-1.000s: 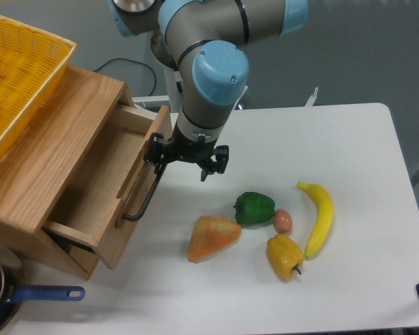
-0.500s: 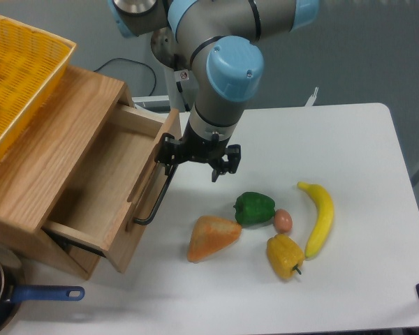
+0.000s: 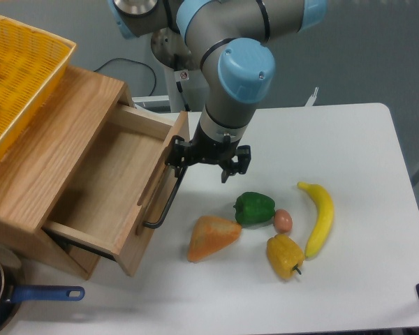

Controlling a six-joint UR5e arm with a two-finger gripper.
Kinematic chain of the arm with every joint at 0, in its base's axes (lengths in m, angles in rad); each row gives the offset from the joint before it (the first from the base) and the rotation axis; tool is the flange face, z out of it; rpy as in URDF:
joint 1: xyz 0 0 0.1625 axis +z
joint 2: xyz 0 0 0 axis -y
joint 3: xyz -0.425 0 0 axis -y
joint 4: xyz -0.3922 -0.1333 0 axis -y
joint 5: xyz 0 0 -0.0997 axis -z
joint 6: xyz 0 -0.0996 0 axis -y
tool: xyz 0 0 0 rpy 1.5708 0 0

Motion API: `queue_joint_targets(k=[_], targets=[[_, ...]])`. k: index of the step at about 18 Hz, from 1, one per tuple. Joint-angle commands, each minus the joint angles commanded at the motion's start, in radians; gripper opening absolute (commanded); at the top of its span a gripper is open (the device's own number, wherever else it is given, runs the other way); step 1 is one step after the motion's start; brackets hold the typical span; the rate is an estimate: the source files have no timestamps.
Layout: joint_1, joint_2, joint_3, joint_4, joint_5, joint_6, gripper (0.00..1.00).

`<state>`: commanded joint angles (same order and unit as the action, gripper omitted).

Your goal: Slide the top drawer open

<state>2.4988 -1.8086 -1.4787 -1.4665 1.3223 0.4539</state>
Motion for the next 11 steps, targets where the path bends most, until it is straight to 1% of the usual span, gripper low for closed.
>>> queue_joint_targets(k=[11], targets=[[0.031,-0.002,0.002,-0.002,0.005,0.014,1.00]])
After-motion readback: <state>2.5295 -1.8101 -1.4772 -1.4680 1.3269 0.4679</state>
